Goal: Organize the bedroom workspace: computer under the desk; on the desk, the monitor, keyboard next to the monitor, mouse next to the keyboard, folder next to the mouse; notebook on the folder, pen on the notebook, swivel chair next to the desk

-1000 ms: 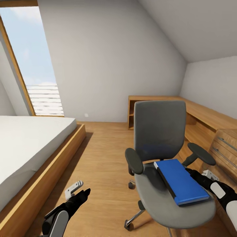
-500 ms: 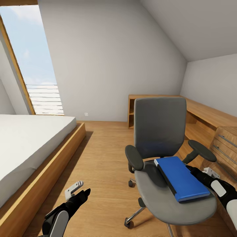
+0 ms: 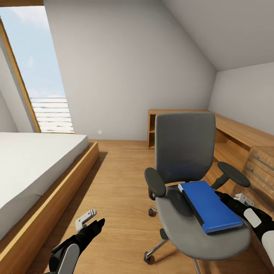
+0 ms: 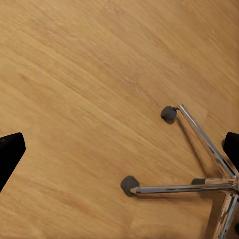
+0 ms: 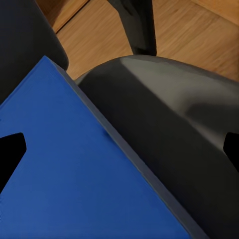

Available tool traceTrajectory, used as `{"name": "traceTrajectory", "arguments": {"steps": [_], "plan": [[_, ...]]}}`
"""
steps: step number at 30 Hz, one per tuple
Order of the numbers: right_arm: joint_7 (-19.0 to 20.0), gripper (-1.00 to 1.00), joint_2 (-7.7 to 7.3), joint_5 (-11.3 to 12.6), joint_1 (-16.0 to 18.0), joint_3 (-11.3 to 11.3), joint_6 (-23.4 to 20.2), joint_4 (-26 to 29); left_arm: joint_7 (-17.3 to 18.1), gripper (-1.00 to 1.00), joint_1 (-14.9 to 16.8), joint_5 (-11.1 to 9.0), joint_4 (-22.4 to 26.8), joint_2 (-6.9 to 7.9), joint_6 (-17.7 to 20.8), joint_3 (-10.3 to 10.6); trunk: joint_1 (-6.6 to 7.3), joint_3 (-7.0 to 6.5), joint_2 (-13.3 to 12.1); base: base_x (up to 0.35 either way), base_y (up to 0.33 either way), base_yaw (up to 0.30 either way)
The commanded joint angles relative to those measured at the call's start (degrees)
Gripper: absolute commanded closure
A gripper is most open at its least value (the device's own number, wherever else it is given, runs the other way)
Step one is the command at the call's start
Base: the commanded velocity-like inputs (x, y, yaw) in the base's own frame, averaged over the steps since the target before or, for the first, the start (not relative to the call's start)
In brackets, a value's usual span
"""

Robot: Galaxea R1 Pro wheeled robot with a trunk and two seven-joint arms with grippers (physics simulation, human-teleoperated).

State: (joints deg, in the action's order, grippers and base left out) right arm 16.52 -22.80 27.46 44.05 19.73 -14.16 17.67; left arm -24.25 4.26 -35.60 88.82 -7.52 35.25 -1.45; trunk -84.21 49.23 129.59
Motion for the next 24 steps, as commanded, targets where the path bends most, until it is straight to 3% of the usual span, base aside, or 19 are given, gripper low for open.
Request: {"name": "traceTrajectory", "arguments": {"steps": [1,24], "plan": [[0.1,-1.00,0.03,0.0,0.0,0.2,-0.4,-2.3,-0.4,-1.00,0.0,-0.6,0.1,-0.04,0.2,-0.1,0.00,0.07,0.0,0.000,0.000,0.000],[0.0,-1.00,0.03,0.0,0.0,0.2,-0.2,-2.5,-0.4,-1.00,0.0,-0.5,-0.4,-0.04,0.0,0.0,0.00,0.07,0.0,-0.125,0.009,0.000]]}}
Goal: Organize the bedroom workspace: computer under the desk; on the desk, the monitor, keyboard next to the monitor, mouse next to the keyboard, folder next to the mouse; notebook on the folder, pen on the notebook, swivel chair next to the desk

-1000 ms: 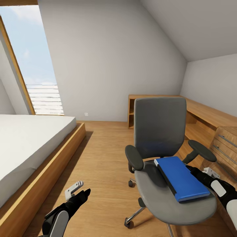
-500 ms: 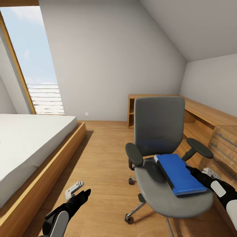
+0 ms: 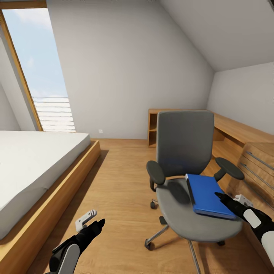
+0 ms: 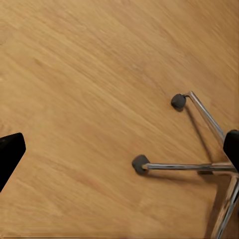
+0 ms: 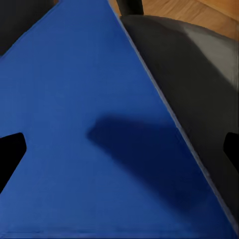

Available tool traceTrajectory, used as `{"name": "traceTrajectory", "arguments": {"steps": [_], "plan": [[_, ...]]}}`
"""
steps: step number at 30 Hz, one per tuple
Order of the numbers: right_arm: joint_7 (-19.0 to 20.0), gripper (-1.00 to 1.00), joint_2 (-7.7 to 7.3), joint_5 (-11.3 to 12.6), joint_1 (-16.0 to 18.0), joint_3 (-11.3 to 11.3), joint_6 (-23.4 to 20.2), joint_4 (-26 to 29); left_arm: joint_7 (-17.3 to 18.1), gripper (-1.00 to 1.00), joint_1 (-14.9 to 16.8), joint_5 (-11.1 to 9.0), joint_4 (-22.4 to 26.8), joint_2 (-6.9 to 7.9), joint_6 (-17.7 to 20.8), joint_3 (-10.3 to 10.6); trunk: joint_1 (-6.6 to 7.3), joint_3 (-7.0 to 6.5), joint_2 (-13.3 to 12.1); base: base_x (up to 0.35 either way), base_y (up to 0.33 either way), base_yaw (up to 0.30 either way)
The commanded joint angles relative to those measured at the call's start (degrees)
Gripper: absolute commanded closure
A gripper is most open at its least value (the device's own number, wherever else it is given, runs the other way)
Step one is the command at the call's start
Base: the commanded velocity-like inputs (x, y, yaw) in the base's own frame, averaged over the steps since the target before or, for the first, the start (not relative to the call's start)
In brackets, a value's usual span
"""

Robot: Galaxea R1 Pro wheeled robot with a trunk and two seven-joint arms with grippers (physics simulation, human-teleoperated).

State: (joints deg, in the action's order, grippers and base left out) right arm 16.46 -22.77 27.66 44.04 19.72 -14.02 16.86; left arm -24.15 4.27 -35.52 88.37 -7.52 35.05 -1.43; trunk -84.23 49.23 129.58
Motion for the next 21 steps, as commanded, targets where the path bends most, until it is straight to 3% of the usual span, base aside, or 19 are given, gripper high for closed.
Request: {"name": "traceTrajectory", "arguments": {"steps": [1,8,17,21], "plan": [[0.1,-1.00,0.01,-0.2,0.0,0.2,-0.3,-1.7,-0.5,-1.00,0.0,-0.6,0.1,-0.04,0.2,-0.1,0.02,0.07,0.0,-0.194,0.045,0.000],[0.1,-1.00,-0.04,-0.2,0.0,0.2,-0.3,-1.7,-0.5,-1.00,0.0,-0.7,0.1,-0.04,0.2,-0.1,0.02,0.07,0.0,-0.187,0.030,0.000],[0.1,-1.00,-0.08,-0.2,0.0,0.2,-0.3,-1.6,-0.5,-1.00,0.0,-0.7,0.0,-0.04,0.3,-0.1,0.02,0.07,0.0,-0.013,0.001,0.000],[0.1,-1.00,-0.08,-0.2,0.0,0.2,-0.3,-1.6,-0.5,-1.00,0.0,-0.7,0.0,-0.04,0.3,-0.1,0.90,-0.65,-1.6,0.000,0.000,0.000]]}}
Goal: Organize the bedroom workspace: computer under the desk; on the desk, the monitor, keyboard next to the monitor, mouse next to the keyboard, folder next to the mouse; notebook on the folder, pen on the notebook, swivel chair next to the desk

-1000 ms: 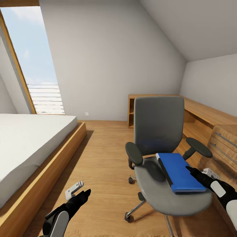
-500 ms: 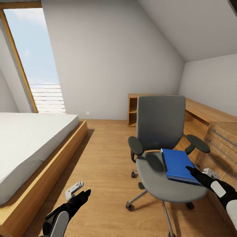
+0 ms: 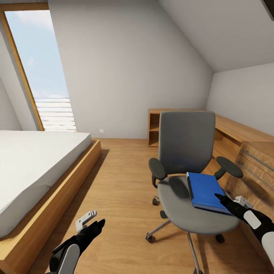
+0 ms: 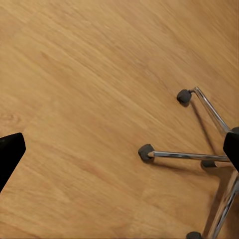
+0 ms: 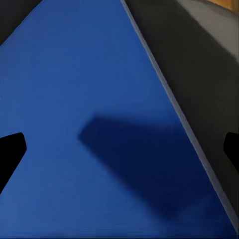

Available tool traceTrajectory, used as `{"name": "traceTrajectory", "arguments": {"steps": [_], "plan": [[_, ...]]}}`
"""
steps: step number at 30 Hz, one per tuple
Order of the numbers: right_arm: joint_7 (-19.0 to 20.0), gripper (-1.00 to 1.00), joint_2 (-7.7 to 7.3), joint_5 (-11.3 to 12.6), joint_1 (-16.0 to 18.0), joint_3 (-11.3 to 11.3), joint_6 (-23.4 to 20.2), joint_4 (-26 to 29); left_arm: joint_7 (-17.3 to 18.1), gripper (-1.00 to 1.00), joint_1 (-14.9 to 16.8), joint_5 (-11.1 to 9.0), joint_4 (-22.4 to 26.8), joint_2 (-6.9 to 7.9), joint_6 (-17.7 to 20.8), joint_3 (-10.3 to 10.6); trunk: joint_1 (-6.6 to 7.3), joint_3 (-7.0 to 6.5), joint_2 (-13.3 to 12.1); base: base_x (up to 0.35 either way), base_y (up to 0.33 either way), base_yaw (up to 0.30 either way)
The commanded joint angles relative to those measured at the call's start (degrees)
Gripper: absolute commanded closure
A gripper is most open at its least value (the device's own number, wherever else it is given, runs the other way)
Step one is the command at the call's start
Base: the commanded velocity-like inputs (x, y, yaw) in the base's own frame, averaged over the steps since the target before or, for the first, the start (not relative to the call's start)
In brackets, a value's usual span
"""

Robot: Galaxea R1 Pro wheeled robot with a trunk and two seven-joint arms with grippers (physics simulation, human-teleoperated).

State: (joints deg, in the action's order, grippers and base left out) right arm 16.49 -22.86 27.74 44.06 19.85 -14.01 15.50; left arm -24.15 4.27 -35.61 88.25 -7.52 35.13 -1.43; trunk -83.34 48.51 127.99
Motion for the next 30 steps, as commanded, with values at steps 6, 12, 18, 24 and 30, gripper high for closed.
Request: {"name": "traceTrajectory", "arguments": {"steps": [6,12,18,24,30], "plan": [[0.0,-1.00,0.01,-0.3,0.0,0.1,-0.3,-0.1,-0.5,-1.00,0.0,-0.6,0.1,-0.04,0.2,-0.1,1.33,-1.01,-2.4,0.000,0.000,0.000],[0.0,-1.00,0.01,-0.3,0.0,0.1,-0.3,-0.1,-0.5,-1.00,0.0,-0.6,0.1,-0.04,0.2,-0.1,2.65,-2.09,-4.8,0.000,0.000,0.000],[0.0,-1.00,0.01,-0.3,0.0,0.1,-0.3,-0.1,-0.5,-1.00,0.0,-0.6,0.0,-0.04,0.2,-0.1,3.96,-3.16,-7.2,0.000,0.000,0.000],[0.0,-1.00,0.01,-0.3,0.0,0.1,-0.3,-0.1,-0.5,-1.00,0.0,-0.6,0.0,-0.04,0.2,-0.1,5.28,-4.24,-9.6,0.000,0.000,0.000],[0.0,-1.00,0.01,-0.3,0.0,0.1,-0.3,-0.1,-0.5,-1.00,0.0,-0.6,0.0,-0.04,0.2,-0.1,6.60,-5.32,-12.0,0.000,0.000,0.000]]}}
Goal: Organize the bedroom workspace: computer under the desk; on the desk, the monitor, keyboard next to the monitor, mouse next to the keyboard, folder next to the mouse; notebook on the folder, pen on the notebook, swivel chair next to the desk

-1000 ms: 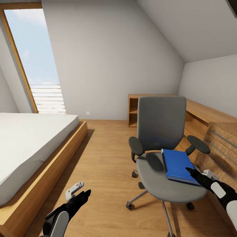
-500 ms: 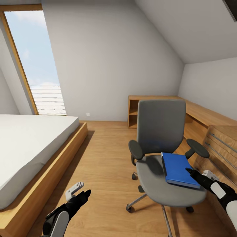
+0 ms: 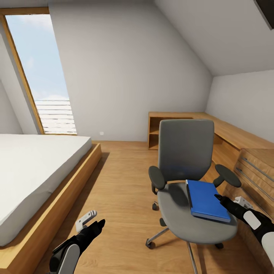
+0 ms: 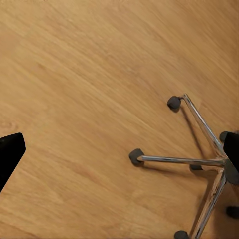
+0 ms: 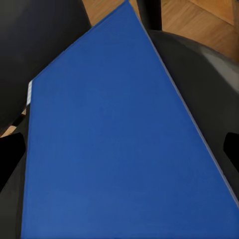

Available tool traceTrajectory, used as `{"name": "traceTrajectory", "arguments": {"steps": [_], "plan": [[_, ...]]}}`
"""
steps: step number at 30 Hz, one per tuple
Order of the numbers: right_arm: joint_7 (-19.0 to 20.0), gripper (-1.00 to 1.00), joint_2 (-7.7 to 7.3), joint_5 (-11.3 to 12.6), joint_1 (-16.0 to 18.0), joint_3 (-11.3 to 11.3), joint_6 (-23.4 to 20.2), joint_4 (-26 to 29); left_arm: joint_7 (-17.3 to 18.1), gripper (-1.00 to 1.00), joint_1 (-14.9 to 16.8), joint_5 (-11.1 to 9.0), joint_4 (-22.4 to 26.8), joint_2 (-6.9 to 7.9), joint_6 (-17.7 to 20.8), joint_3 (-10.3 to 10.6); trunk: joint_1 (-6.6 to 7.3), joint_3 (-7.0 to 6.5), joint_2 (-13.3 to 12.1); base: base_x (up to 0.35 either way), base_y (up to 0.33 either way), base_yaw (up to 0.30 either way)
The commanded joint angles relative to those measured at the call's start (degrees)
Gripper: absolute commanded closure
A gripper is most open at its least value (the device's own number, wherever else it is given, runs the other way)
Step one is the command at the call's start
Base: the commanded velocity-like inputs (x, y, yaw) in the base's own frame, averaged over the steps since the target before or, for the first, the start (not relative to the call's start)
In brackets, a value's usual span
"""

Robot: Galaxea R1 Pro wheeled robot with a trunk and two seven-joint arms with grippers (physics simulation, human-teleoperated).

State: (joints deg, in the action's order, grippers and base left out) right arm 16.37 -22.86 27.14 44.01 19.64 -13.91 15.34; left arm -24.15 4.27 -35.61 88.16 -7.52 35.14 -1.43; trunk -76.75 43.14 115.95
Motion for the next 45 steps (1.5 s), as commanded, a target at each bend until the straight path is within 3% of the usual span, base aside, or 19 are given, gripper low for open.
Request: {"name": "traceTrajectory", "arguments": {"steps": [1,13,19,23,37,45], "plan": [[0.2,-1.00,0.01,0.3,0.0,0.3,-0.4,0.0,-0.5,-1.00,0.0,-0.6,0.1,-0.04,0.2,-0.1,0.01,0.05,0.0,0.000,0.000,0.000],[0.1,-1.00,0.07,-0.3,0.0,0.3,2.9,-0.1,-0.5,-1.00,0.0,-0.6,0.1,-0.04,0.2,-0.1,0.01,0.05,0.0,0.000,0.000,0.000],[-0.1,-1.00,0.34,-4.7,0.0,0.3,3.7,-0.1,-0.5,-1.00,0.0,-0.6,0.1,-0.04,0.1,-0.1,0.01,0.05,0.0,0.160,0.000,0.000],[-0.1,-1.00,0.56,-6.1,0.0,0.3,3.8,-0.1,-0.5,-1.00,0.0,-0.6,0.1,-0.04,0.2,-0.1,0.01,0.05,0.0,0.119,0.000,0.000],[-0.1,-1.00,0.79,-6.7,0.0,0.4,4.1,-0.1,-0.4,-1.00,0.0,-0.5,0.1,0.00,0.1,-0.1,0.01,0.05,0.0,0.130,0.000,0.000],[-0.4,-1.00,0.72,-6.8,0.0,0.4,6.9,-0.1,-0.5,-1.00,0.0,-0.5,0.1,-0.04,0.1,0.4,0.01,0.05,0.0,0.019,0.000,0.000]]}}
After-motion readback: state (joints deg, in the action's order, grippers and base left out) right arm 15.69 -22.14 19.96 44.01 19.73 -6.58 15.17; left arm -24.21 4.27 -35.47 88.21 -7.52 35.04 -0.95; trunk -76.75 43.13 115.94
